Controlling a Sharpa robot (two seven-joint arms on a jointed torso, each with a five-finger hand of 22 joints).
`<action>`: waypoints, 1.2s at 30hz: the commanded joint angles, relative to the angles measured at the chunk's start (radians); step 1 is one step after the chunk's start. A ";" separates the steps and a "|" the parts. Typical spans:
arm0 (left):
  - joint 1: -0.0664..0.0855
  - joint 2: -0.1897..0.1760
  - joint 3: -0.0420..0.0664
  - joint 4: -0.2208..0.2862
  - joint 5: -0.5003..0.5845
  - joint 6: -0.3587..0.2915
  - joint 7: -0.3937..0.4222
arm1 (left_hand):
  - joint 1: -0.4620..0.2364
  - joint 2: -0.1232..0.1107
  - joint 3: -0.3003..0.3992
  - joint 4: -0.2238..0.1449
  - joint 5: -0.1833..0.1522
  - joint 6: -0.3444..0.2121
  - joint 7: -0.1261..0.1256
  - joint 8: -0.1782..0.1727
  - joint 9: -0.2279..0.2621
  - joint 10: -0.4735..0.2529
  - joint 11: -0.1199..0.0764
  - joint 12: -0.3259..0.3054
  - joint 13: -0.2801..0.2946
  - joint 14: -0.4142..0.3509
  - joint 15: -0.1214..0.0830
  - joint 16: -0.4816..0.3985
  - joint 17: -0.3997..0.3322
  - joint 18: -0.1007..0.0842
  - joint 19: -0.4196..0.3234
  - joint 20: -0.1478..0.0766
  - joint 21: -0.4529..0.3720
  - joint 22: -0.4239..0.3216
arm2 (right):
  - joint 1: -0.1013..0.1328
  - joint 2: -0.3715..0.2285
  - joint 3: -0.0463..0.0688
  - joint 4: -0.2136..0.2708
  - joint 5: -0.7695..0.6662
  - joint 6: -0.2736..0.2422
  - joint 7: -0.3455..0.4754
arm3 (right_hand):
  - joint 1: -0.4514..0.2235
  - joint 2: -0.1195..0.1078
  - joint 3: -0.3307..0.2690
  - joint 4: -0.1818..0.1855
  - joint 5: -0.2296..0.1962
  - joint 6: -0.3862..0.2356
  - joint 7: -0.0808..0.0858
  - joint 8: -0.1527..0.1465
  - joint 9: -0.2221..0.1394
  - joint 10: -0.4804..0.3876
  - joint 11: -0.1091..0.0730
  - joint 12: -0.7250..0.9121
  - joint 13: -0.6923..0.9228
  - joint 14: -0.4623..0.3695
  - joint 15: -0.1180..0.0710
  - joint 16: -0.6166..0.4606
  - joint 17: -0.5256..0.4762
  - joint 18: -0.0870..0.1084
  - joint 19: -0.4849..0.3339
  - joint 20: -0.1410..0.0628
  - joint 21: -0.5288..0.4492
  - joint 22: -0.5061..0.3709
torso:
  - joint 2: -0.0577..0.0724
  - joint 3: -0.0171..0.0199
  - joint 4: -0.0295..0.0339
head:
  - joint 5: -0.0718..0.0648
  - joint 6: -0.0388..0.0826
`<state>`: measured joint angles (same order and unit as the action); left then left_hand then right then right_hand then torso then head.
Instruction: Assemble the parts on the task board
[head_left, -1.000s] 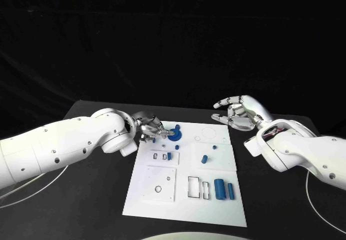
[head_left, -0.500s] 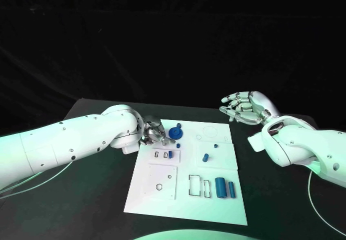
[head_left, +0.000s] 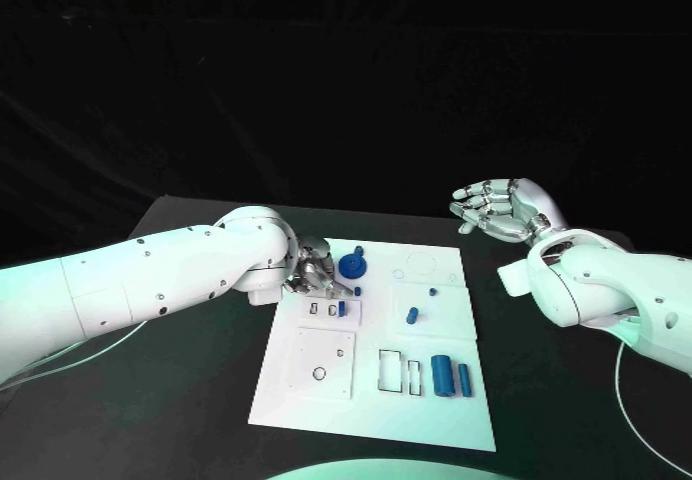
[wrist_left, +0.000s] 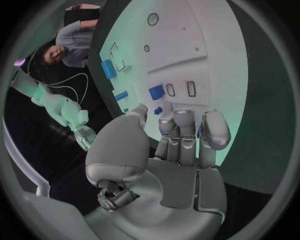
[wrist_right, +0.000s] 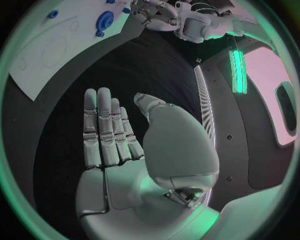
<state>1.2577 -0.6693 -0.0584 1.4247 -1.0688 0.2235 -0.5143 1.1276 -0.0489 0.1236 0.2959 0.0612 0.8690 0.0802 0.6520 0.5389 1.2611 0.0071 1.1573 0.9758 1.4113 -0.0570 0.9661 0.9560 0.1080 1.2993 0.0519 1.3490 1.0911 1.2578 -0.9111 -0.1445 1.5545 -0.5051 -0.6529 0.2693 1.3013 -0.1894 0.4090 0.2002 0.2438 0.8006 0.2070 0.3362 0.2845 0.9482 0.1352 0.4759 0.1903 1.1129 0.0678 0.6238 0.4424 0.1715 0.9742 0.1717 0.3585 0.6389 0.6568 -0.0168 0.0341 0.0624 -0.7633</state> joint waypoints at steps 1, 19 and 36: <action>0.003 0.010 -0.001 -0.004 -0.012 0.051 -0.010 | -0.009 -0.001 -0.008 0.000 -0.005 0.005 -0.001 0.006 0.002 -0.006 0.000 -0.004 -0.001 0.003 0.003 -0.004 0.001 -0.014 0.003 0.002 0.006 0.003 | 0.000 0.004 0.000 -0.004 0.034 -0.010 0.041 | -0.001 -0.008 0.005 -0.004 0.003 0.008 0.005 -0.008 -0.005 0.009 0.004 -0.014 -0.020 0.005 0.003 -0.032 -0.012 0.009 0.004 0.007 -0.017 -0.017 | 0.000 0.0003 0.0000 | 0.002 -0.007; 0.003 0.048 -0.007 -0.037 -0.006 0.087 -0.013 | 0.005 0.015 -0.003 -0.002 -0.004 0.005 -0.004 0.008 0.008 -0.016 -0.003 -0.015 -0.016 0.003 0.002 -0.006 0.002 -0.014 0.002 0.002 0.009 0.008 | 0.000 0.009 -0.001 -0.005 0.037 -0.015 0.042 | -0.008 -0.006 0.005 -0.011 0.018 0.013 0.008 -0.020 -0.015 0.017 0.007 -0.033 -0.055 0.010 0.008 -0.085 -0.028 0.009 0.009 0.012 -0.048 -0.051 | -0.001 -0.0006 -0.0001 | 0.000 -0.013; 0.003 0.062 -0.015 -0.054 0.006 0.113 -0.015 | 0.065 0.027 0.030 -0.003 -0.003 0.005 -0.007 0.013 0.021 -0.017 -0.005 -0.015 -0.016 0.004 0.000 -0.010 0.006 -0.015 0.001 0.001 0.016 0.018 | -0.002 0.013 -0.003 -0.006 -0.013 -0.013 0.039 | -0.009 -0.004 0.006 -0.017 0.022 0.012 0.011 -0.026 -0.020 0.015 0.011 -0.040 -0.071 0.001 0.013 -0.111 -0.034 0.008 0.003 0.016 -0.066 -0.068 | -0.001 0.0004 -0.0003 | -0.002 -0.019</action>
<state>1.2593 -0.6097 -0.0739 1.3700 -1.0741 0.3089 -0.5277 1.1852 -0.0199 0.1497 0.2919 0.0613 0.8726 0.0766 0.6614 0.5593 1.2435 0.0036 1.1394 0.9593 1.4112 -0.0569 0.9623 0.9601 0.1082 1.2992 0.0519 1.3596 1.1081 1.2569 -0.8995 -0.1472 1.5484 -0.4819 -0.6674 0.2981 1.3005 -0.1900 0.4140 0.1888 0.2615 0.8082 0.2065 0.3146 0.2656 0.9590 0.1460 0.4417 0.1199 1.1160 0.0791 0.5172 0.4102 0.1707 0.9765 0.1828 0.2956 0.5709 0.6567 -0.0169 0.0341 0.0605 -0.7813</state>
